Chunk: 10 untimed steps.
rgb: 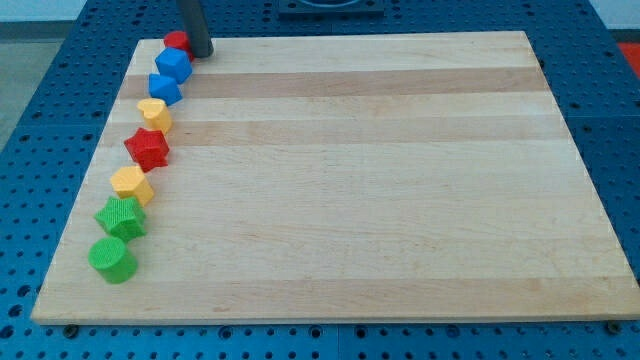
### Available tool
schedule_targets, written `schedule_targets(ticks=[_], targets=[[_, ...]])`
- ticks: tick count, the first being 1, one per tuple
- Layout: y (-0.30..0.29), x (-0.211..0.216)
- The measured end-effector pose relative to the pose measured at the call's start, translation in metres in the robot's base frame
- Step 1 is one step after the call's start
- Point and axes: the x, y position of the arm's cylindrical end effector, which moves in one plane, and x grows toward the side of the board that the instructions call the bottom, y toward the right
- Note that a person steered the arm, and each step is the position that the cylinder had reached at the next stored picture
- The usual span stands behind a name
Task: Slide the green circle diagonally to the green star
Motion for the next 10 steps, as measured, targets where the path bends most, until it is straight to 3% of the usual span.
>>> schedule_targets(ticks=[2, 5, 6, 7, 10], targets=[[0.006, -0.028], [0.017, -0.028], [0.077, -0.021], [0.119, 0.023], [0.130, 0.235]])
